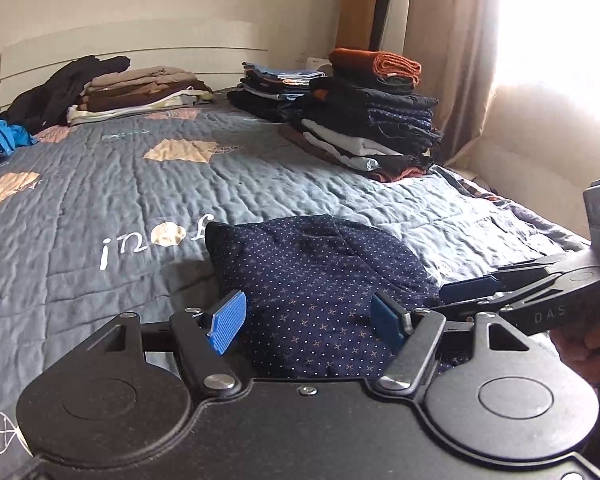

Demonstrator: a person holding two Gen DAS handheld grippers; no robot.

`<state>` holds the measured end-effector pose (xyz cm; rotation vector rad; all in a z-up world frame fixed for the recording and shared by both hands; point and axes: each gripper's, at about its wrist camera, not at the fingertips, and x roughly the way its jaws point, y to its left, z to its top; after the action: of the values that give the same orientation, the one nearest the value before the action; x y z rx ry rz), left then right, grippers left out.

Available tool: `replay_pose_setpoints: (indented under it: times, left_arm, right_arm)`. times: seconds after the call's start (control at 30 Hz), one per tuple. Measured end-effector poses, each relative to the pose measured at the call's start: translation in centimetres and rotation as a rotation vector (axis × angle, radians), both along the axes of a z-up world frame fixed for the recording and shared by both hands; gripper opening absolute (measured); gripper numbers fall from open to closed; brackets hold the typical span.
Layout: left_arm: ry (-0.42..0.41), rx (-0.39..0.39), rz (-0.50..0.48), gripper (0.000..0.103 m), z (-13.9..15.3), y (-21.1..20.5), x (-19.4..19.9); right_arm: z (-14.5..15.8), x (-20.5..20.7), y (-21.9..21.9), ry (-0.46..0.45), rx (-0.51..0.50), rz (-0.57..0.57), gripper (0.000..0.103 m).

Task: Fold clothes

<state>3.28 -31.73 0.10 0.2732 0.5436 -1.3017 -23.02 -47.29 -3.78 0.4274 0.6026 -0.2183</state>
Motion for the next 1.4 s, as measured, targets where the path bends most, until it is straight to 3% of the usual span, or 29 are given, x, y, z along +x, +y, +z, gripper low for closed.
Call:
replay_pose_setpoints:
  times: [0.23,0.4,0.57,0.9,1.07,1.1,1.17,1.2,1.23,1.4]
  left_arm:
    - [-0.004,0.010,-0.008,0.068,-1.4,-0.2,0.2]
    - [0.014,-0.026,-0.026,0.070,-1.4,-0.3,-0.1]
    - [0.017,-0.034,-0.030,0.070,-2.0,-0.8,-0.3]
    - [0.028,-0.009,-0.026,0.071,-3.4,-1.3,-0.1]
    - [0.035,0.007,-0.020,0.071,-3.9,-1.3,0.0]
    - [0.037,0.007,-0.019,0.071,-3.9,-1.2,0.0]
    - [0.037,0.006,-0.021,0.071,-3.8,-1.1,-0.1]
    - [0.036,0.006,-0.023,0.071,-3.7,-1.1,-0.1]
    - [0.034,0.006,-0.024,0.071,-3.7,-1.0,-0.2]
    - [0.030,0.005,-0.020,0.071,-3.7,-0.9,-0.2]
  right_arm:
    - [-1.4,-0.5,-2.8,-0.009,0.024,-0.016,0.069]
    - [-0.1,-0.7,-6.9,-0.034,0.030,-0.052,0.070]
    - [0.9,1.2,-11.8,-0.079,0.060,-0.054,0.077]
    - [-4.4,6.6,-16.2,0.008,0.119,-0.081,0.078]
    - [-4.7,7.4,-15.4,-0.019,0.158,-0.027,0.077]
    - [-4.6,7.6,-15.1,-0.025,0.159,-0.017,0.072]
    - [-4.4,7.8,-14.7,-0.041,0.162,-0.019,0.046]
    - [-4.3,7.9,-14.7,-0.048,0.175,-0.027,0.023]
    - [-4.1,7.9,-15.0,-0.060,0.191,-0.040,0.012]
    - [-3.1,7.3,-16.4,-0.167,0.276,-0.078,0.010]
